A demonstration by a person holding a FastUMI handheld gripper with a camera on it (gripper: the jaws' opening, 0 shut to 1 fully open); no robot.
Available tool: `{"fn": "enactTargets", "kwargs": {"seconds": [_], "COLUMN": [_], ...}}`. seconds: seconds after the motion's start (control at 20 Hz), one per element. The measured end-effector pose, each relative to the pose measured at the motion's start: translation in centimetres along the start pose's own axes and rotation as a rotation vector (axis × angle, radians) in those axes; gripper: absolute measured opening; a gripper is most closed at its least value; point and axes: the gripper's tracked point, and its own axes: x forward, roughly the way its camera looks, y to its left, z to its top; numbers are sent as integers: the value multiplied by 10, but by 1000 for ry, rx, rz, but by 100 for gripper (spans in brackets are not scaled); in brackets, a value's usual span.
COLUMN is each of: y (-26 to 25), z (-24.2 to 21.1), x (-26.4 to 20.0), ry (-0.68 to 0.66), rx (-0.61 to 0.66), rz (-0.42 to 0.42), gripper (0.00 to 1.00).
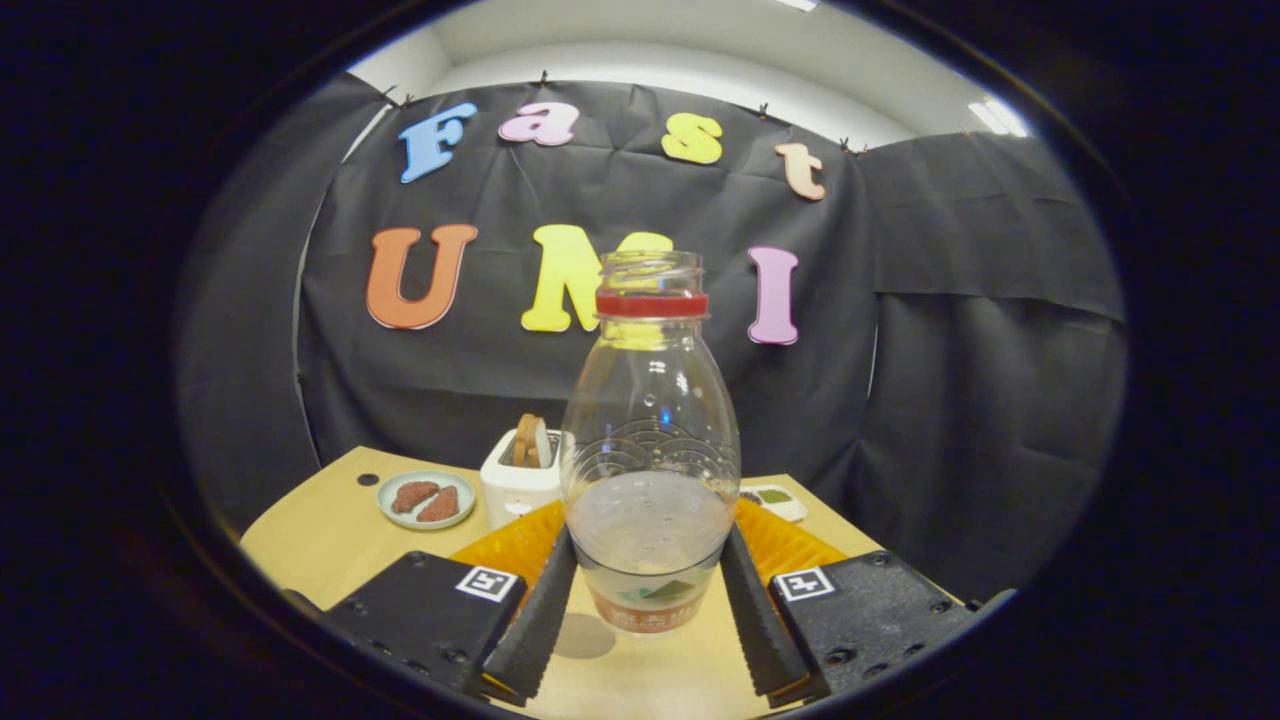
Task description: Take the bottle from table, then pour the juice into the cup, finally place the bottle on the coaster
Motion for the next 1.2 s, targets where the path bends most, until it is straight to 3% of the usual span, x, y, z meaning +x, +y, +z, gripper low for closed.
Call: {"fn": "enactTargets", "kwargs": {"seconds": [0.45, 1.2], "y": [50, 70], "z": [-43, -163], "x": [28, 78], "ry": [9, 125], "rx": [-19, 16], "rz": [61, 103], "gripper": [79, 80]}}
